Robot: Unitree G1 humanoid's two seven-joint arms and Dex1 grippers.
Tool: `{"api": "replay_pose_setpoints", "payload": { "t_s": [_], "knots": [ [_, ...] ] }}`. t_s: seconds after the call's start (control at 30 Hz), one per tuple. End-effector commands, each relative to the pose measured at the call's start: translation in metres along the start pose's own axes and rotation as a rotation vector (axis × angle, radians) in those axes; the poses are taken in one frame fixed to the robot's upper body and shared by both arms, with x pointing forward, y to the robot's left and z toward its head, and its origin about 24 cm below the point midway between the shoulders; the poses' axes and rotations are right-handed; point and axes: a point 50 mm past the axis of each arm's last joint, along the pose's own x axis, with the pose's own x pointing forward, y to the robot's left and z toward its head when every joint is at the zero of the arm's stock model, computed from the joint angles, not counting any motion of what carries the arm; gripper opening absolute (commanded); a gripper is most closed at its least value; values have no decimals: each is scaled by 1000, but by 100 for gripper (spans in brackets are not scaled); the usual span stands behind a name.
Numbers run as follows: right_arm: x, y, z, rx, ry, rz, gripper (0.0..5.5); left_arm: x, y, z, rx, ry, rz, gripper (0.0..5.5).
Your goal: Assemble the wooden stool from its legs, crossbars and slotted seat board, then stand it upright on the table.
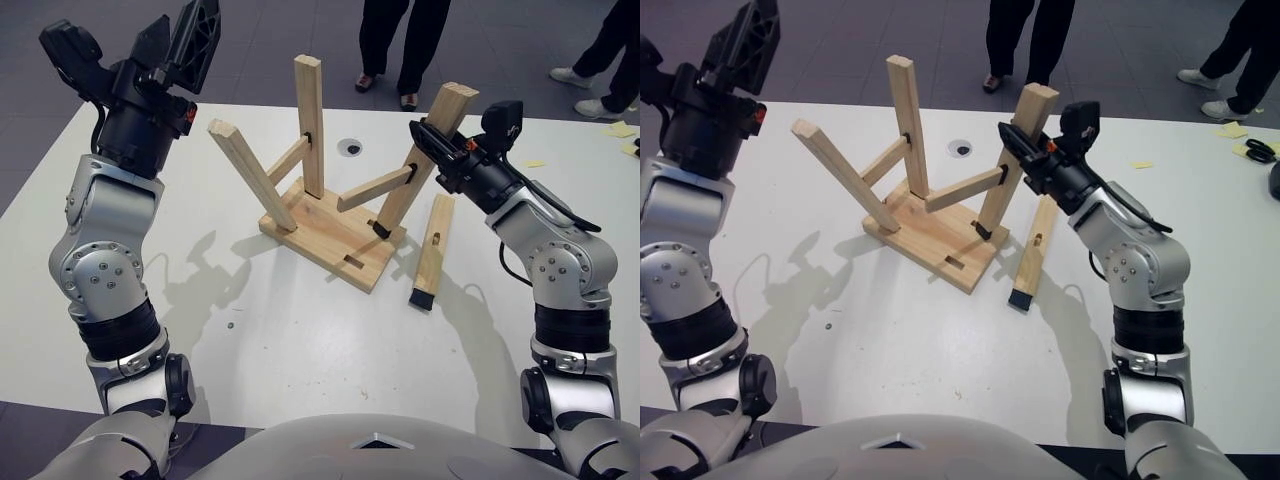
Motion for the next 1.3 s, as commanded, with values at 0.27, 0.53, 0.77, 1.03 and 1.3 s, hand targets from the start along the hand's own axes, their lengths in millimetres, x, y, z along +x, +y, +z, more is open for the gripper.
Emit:
{"api": "replay_pose_setpoints", "payload": {
  "t_s": [0.27,0.53,0.77,1.03,1.3],
  "knots": [
    [16,-6,25,-81,-87,141,103,-1,3,-7,-38,18,-10,540],
    [18,-17,11,-68,-13,225,103,1,6,-10,-48,29,-13,540],
    [20,-34,14,-91,-26,182,103,1,4,-11,-64,28,-24,540],
    [18,-33,5,-80,24,218,103,2,4,-12,-64,31,-23,540],
    [16,-26,-3,-57,46,246,103,1,4,-15,-69,37,-21,540]
  ]
}}
